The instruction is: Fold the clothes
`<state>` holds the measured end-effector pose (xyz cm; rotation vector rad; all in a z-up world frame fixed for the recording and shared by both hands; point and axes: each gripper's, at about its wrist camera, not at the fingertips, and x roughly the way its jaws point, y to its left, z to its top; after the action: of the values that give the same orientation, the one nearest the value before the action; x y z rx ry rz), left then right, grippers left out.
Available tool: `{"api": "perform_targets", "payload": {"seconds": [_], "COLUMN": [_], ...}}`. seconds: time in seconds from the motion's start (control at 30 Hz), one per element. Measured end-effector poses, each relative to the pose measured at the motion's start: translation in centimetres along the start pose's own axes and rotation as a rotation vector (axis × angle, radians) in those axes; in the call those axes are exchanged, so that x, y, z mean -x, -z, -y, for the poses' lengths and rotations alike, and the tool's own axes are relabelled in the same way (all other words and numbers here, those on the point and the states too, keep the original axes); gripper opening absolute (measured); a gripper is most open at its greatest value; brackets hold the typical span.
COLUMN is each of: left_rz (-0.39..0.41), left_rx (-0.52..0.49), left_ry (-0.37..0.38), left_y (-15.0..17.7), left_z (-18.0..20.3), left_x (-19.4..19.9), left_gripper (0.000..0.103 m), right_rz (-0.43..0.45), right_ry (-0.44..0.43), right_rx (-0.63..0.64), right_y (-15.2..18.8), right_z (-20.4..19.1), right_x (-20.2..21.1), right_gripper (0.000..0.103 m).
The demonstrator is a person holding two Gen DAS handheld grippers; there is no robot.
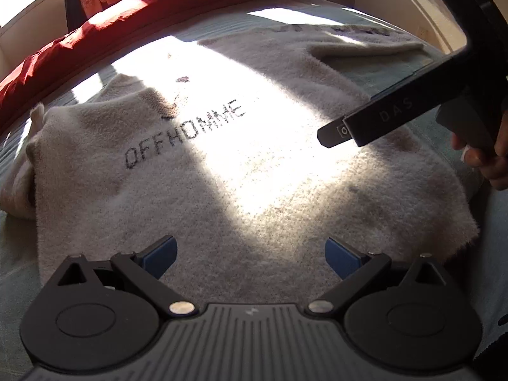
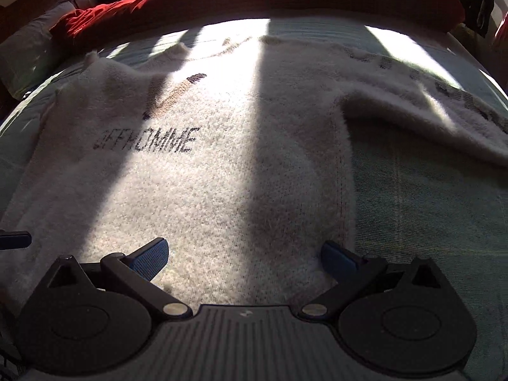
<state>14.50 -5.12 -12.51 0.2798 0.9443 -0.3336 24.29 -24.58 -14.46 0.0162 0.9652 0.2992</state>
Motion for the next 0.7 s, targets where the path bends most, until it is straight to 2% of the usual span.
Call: {"api": "perform_targets", "payload": {"seconds": [0.13, 0.27, 0.43, 0.57, 0.7], "left_rz": [-0.039, -0.055, -0.082, -0.062, 0.017], "left_rx": [0.0, 0.012, -0.013, -0.017, 0.026], "left_ry": [0.016, 0.06, 0.081, 0.078, 0.03], "left_y": [0.0, 2.1, 4.7, 4.8, 2.8], "left_z": [1.0, 1.8, 2.1, 1.1, -1.4], "left_x": [-2.4, -1.5, -0.2, 0.5, 1.2], "left_gripper": [0.099, 0.099, 0.099, 0.099, 0.099], "right_rz": [0.008, -0.01, -0.045, -0.057, -0.052], "right_ry": [-0.011, -0.063, -0.033, -0.021, -0.038], "right_rx": [0.028, -0.008, 0.002, 0.024, -0.003], "right_y": [0.3, 1.6, 3.0, 3.3, 3.5], "right_z": [-0.4, -0.6, -1.1, -1.4, -0.9], "right_x": [1.1, 0.9, -0.7, -1.1, -1.2], "right_gripper": [0.103, 0.103, 0.103, 0.103, 0.103]}}
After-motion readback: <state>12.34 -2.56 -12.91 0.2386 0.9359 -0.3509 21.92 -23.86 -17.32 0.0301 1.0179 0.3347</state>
